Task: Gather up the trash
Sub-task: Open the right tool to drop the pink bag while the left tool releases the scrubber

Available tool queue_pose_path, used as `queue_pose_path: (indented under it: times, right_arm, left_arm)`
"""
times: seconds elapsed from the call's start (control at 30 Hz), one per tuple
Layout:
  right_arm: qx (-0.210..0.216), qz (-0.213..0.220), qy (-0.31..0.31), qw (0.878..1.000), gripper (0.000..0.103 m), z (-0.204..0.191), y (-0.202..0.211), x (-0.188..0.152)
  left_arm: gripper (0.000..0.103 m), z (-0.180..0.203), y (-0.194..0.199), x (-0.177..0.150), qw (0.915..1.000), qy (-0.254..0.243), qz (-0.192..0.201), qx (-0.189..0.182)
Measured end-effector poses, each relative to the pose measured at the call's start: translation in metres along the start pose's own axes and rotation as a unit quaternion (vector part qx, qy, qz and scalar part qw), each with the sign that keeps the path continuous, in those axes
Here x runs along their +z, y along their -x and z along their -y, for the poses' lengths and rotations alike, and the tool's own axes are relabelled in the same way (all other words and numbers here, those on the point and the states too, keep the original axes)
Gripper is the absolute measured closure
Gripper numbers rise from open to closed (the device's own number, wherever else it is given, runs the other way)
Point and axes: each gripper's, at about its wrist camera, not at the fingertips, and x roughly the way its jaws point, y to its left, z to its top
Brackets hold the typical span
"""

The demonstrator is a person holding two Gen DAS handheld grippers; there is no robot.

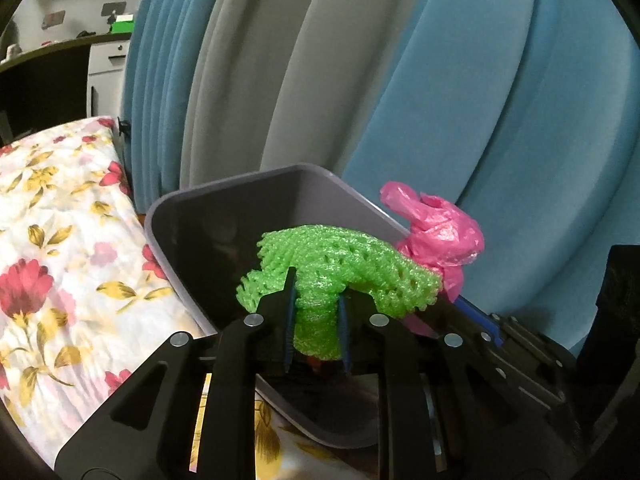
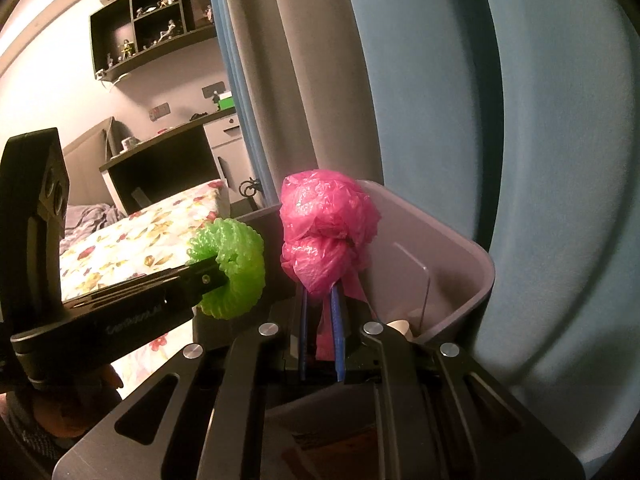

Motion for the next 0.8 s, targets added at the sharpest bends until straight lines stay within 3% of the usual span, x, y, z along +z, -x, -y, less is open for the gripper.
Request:
queue_pose_path:
  times: [0.1,0.17,0.27,0.4,0.57,0.8]
  right_arm:
    - [0.000,-0.003,0.001,1.000,0.086,0.001,-0.005,0.002]
    - [0.001,-0.002,0.000,1.000,0.083,0.002,-0.005,0.002]
    - [0.002,-0.004,-0.001,1.000,0.083,0.002,-0.006,0.001]
    - [0.001,-0.006,-0.002,1.000,0.078,0.003,-0.007,0.000]
    - [-0.009,0.003,-0.011,1.000,0.050,0.004,0.000,0.001]
    - [-0.036,0.014,-0.015,0.999,0.036,0.013,0.015,-0.004]
  left_arm:
    - [0.070,-0.004,-0.002,0.000,1.0000,0.006,-0.004,0.003]
    - [0.048,-0.010,-0.001,0.002,0.9998,0.018,-0.001,0.005]
    - [0.032,-0.018,0.007,0.003,0.9992,0.035,0.013,0.015]
    - [0.022,-0.023,0.015,0.004,0.9988,0.046,0.017,0.007]
    - [0.013,-0.018,0.015,0.004,0.9991,0.041,0.009,0.000]
    - [0.010,-0.015,0.001,-0.002,0.9978,0.033,-0.034,0.046]
